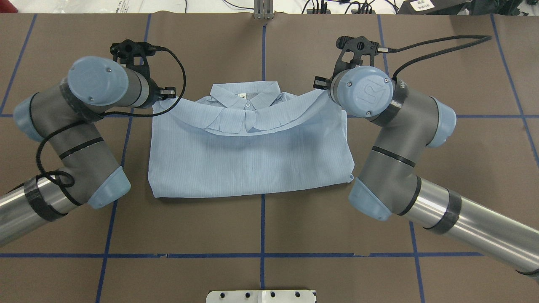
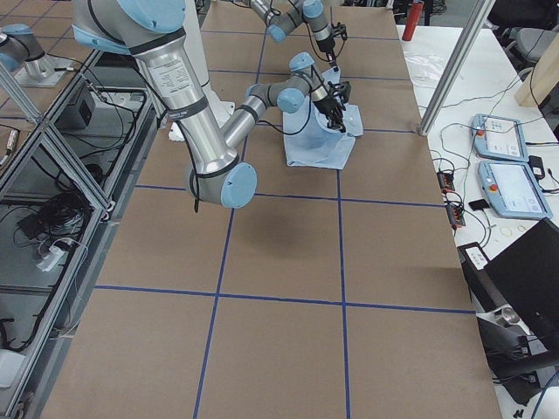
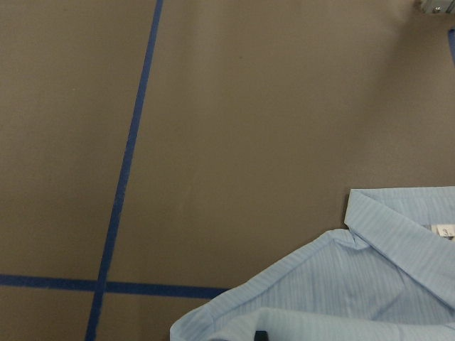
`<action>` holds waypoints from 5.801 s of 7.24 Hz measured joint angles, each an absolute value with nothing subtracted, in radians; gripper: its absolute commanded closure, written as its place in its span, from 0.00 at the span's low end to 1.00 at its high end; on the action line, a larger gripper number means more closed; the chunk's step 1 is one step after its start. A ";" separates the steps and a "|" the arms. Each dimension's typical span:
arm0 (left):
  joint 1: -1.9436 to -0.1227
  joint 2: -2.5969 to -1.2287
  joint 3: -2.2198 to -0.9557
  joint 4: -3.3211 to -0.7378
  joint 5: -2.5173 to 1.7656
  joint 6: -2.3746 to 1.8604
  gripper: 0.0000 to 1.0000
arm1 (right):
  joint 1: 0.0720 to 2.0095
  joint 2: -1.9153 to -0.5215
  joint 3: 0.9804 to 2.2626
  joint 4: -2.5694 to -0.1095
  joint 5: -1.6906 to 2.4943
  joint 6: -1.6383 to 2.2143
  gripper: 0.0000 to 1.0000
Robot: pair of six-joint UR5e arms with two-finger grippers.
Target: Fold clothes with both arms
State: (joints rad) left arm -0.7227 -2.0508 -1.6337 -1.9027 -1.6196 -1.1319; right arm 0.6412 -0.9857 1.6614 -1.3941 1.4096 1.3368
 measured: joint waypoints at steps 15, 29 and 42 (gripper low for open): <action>-0.441 -1.722 -1.829 -2.200 -1.622 -1.251 0.37 | 0.694 -1.080 1.716 -1.318 1.551 1.223 0.00; -0.856 -2.044 -1.338 -2.185 -1.621 -0.822 1.00 | 0.647 -1.067 1.732 -1.316 1.549 1.257 0.00; -0.958 -1.861 -1.582 -2.353 -1.886 -0.747 0.00 | 0.370 -0.695 1.573 -1.678 1.500 2.100 0.37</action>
State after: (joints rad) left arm -0.9576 -1.8605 -1.5818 -2.3532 -1.8864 -0.7470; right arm 0.3699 -0.6946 1.5725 -1.6782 1.5005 2.0998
